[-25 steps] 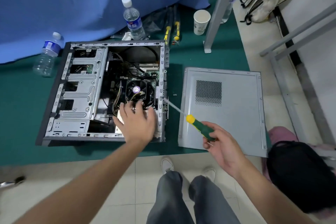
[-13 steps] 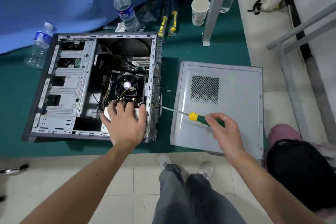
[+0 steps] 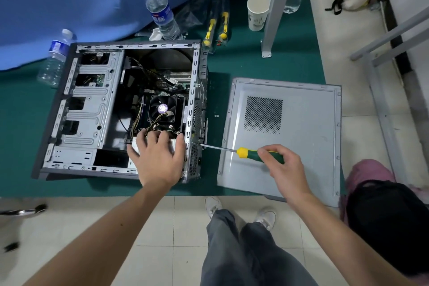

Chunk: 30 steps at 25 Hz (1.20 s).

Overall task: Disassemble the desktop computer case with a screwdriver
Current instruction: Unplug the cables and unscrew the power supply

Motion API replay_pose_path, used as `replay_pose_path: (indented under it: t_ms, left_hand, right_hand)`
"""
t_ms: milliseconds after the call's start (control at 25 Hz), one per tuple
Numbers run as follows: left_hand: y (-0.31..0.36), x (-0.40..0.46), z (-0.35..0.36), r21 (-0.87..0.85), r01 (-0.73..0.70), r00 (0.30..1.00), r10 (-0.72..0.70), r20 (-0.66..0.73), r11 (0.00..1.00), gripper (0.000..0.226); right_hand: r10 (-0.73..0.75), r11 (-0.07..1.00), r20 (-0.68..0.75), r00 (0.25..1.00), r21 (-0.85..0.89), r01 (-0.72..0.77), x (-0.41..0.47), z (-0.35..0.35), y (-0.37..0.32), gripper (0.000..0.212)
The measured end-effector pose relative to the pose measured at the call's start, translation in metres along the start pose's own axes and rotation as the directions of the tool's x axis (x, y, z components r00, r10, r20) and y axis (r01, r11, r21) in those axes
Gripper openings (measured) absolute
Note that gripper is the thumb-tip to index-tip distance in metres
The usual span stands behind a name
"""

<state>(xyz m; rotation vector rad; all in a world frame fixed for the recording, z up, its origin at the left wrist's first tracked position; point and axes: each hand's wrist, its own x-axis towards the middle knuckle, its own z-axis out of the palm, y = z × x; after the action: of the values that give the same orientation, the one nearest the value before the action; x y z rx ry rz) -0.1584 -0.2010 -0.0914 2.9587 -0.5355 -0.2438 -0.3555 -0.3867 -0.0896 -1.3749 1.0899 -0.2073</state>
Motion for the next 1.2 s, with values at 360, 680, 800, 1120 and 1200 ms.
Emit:
replay_pose_path:
  t_ms: [360,680,800,1120,1200]
  left_hand:
    - [0.0,0.0,0.0,-0.007,0.004,1.0,-0.005,-0.01,1.0,0.058]
    - [-0.001,0.001,0.001,-0.006,0.004,1.0,-0.004,0.0,1.0,0.057]
    - [-0.001,0.001,0.001,-0.005,0.006,1.0,-0.006,0.003,1.0,0.057]
    - [-0.001,0.001,0.001,-0.002,0.003,1.0,-0.003,-0.002,1.0,0.056]
    - [-0.001,0.0,0.001,-0.005,0.002,1.0,-0.002,-0.003,1.0,0.055]
  right_hand:
    - [0.001,1.0,0.01,1.0,0.012,-0.001,0.0,0.0,0.001,0.009]
    - [0.011,1.0,0.018,1.0,-0.012,-0.01,-0.002,0.004,0.0,0.009]
    - [0.003,1.0,-0.003,1.0,0.005,-0.003,-0.001,0.001,0.0,0.009]
    - [-0.11,0.993,0.039,0.993,-0.029,0.112,0.005,0.0,-0.006,0.004]
    - [-0.143,0.989,0.065,0.988,-0.024,0.144,0.011,-0.003,-0.012,0.005]
